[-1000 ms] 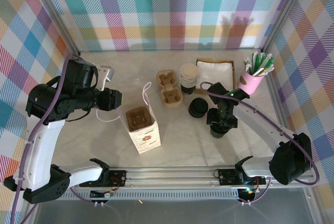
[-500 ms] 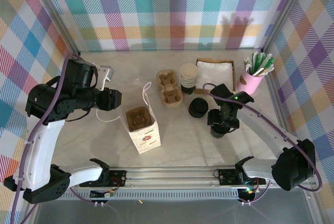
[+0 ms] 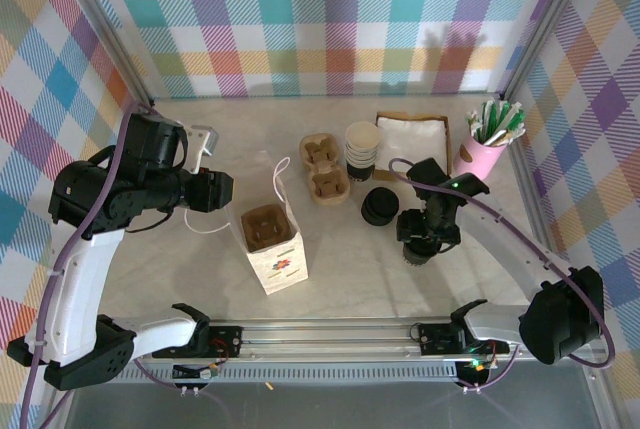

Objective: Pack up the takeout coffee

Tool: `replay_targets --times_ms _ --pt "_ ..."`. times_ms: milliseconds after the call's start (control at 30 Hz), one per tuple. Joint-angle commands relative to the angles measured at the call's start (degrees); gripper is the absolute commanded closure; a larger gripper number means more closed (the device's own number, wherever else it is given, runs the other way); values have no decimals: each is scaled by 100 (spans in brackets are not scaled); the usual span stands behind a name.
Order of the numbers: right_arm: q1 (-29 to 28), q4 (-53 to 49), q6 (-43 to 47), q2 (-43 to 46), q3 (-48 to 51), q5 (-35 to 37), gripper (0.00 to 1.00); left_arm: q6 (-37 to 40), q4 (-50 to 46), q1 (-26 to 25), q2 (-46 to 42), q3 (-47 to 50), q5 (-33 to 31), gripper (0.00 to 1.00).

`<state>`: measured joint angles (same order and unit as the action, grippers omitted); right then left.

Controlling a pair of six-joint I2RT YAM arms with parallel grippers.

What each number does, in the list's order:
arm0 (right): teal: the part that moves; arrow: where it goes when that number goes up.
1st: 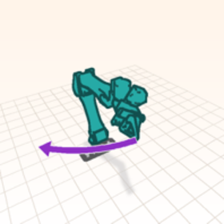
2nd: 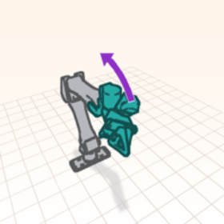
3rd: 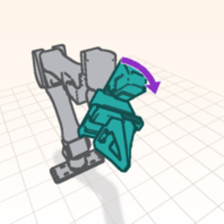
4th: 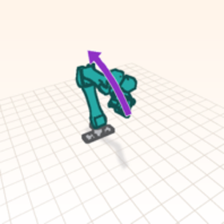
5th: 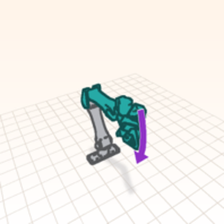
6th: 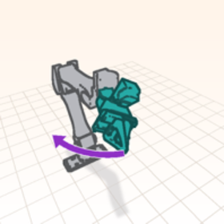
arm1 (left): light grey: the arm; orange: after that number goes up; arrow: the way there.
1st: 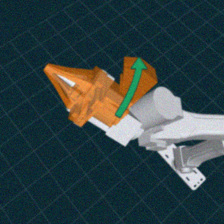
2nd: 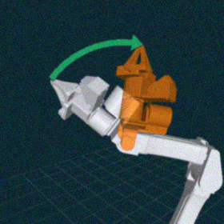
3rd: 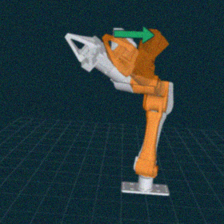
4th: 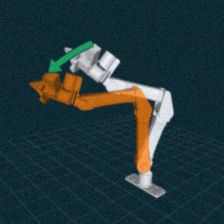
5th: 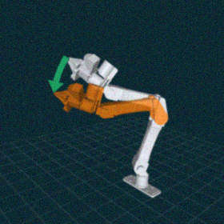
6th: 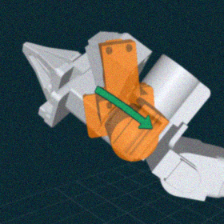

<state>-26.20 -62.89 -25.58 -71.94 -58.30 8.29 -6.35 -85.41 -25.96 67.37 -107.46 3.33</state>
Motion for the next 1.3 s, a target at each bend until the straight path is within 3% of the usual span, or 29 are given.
replay_targets --times_ms 0,267,433,867,1267 --pt "44 -261 223 -198 94 -481 16 38 -55 52 -59 -99 -34 55" --pt "71 -371 218 -295 -27 -420 16 21 -20 53 -73 -80 -34 55" --pt "71 -507 68 -235 -28 -301 22 31 -38 49 -84 -70 -34 55" --pt "53 -808 -1394 -435 -191 -2 29 20 40 54 -110 -38 -26 55" --pt "-96 -969 -1447 -602 -384 120 17 28 23 47 -154 -12 -26 55"
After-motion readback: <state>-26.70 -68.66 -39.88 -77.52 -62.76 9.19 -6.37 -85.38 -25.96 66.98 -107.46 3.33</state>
